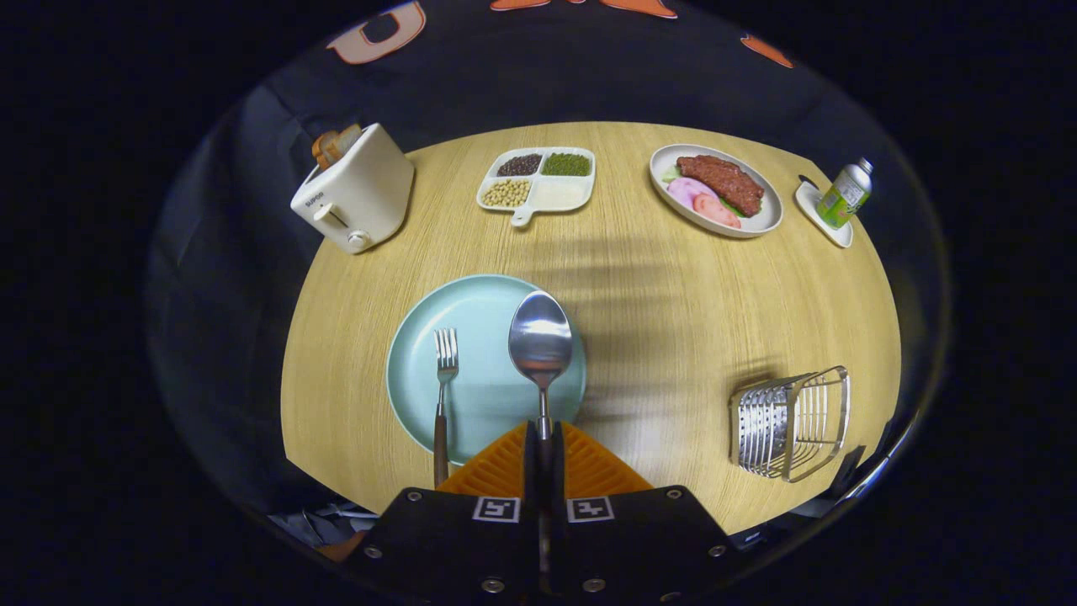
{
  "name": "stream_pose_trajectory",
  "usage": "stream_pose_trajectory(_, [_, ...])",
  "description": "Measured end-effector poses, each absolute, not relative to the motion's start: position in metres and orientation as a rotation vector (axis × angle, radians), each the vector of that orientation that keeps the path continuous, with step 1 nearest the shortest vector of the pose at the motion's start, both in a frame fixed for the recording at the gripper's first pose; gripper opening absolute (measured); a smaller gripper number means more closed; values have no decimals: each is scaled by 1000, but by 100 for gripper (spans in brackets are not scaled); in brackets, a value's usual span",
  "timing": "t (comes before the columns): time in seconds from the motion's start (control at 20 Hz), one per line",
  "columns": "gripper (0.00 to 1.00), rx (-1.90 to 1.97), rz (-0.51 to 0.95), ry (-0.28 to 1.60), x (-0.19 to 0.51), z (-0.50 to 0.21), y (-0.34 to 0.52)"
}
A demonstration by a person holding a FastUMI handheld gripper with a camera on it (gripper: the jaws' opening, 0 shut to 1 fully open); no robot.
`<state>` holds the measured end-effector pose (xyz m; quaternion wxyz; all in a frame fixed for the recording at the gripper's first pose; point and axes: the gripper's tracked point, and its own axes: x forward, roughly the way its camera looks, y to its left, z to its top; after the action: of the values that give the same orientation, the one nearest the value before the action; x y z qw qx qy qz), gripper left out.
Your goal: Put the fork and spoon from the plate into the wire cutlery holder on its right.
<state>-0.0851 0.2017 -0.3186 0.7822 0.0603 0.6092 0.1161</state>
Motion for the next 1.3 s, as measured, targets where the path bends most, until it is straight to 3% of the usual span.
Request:
stream_pose_trajectory(0.6, [6,145,58,1278,-100,-294,51])
stream_pose_trajectory(1.3, [6,17,118,1414,-136,-334,-9])
